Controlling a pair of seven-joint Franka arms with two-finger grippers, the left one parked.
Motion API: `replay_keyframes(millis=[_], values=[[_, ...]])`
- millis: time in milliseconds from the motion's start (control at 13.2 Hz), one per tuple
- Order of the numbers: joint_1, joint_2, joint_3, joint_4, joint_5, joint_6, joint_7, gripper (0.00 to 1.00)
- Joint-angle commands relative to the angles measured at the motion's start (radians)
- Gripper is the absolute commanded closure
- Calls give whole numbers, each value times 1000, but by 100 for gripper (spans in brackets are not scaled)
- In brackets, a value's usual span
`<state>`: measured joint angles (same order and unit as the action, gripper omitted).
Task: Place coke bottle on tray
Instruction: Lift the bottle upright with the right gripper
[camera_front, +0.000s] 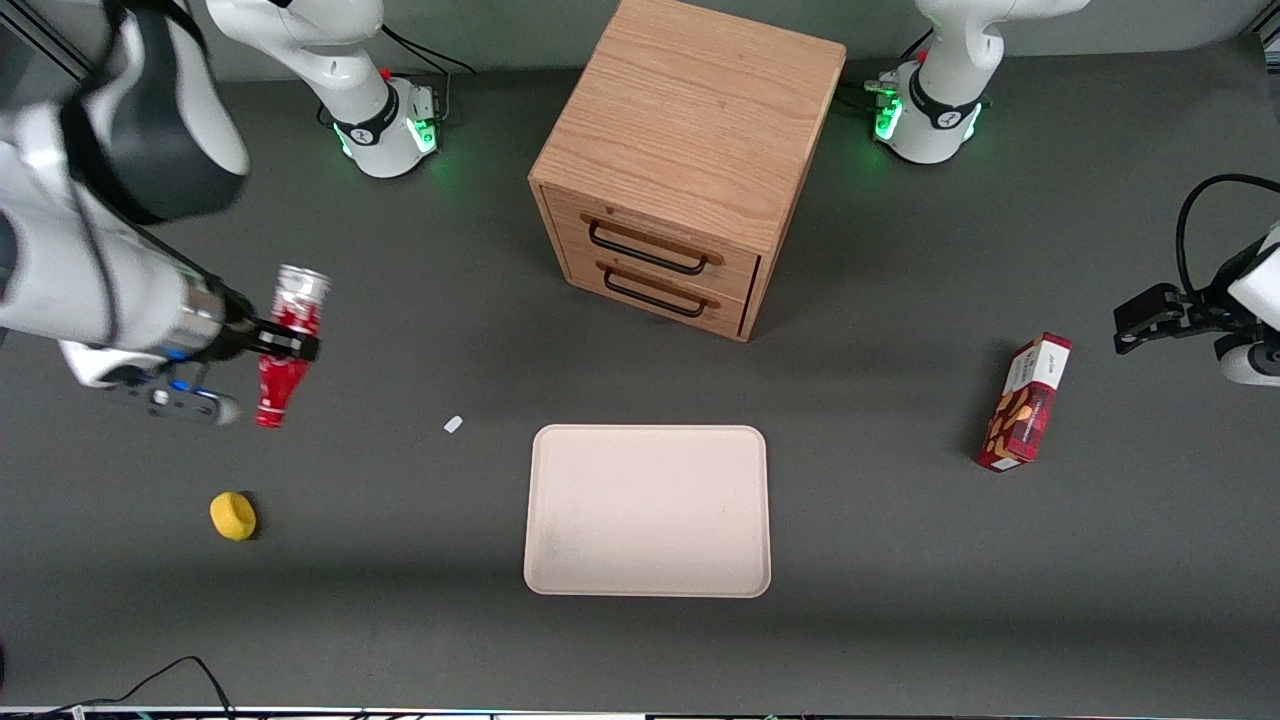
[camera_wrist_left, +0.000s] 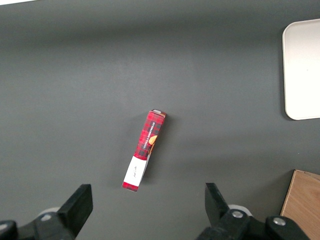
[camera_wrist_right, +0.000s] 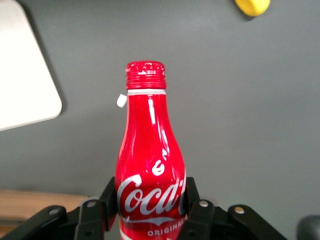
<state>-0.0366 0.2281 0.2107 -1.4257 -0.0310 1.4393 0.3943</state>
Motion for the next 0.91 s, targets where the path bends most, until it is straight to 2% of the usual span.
replay_keyframes(millis=[0,151,377,679,830], values=[[15,34,-45,181,22,-147,-112,100],[18,56,-42,194,11,-146,-109,100],[73,190,-33,325,10,-145,-54,100],[252,380,-47,465,8,-97,81,100],[315,454,-60,482,6,2,118,100]])
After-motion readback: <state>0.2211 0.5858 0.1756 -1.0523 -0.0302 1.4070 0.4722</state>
